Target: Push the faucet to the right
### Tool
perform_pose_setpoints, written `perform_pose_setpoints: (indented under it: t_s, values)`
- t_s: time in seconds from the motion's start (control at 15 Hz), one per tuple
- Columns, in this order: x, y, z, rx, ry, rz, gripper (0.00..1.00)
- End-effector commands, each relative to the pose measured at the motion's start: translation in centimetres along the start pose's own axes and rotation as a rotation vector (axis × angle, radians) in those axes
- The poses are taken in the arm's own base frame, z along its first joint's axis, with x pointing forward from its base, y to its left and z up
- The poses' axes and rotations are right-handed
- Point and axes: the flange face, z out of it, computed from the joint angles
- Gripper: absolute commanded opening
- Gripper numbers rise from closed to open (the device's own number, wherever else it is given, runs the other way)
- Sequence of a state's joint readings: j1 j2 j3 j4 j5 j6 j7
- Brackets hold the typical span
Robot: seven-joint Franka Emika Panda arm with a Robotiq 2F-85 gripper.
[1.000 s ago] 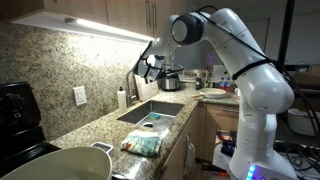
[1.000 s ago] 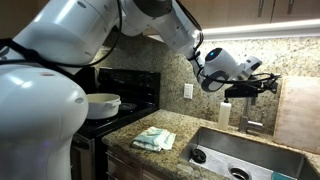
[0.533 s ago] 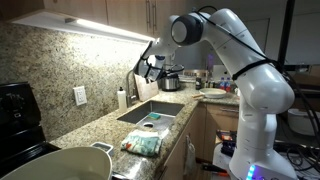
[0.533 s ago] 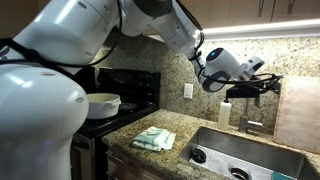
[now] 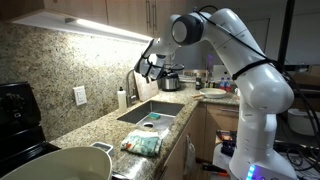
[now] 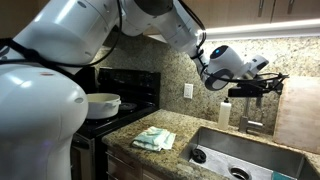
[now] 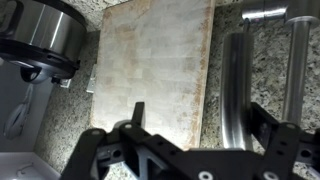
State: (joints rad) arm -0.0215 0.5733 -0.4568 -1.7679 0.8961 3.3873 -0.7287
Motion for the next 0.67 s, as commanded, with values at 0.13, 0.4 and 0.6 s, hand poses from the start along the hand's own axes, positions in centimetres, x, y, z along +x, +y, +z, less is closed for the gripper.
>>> perform_pose_setpoints:
  t_s: [0.13,0.4,0.6]
  values:
    - [0.0,0.0,0.0,0.001,-0.001,0.0,1.0]
    - [0.8,1.0,0.3,-0.004,0.007,0.017,1.0]
    - [2.1,2.1,0.7,-0.007,0.02,0.022,1.0]
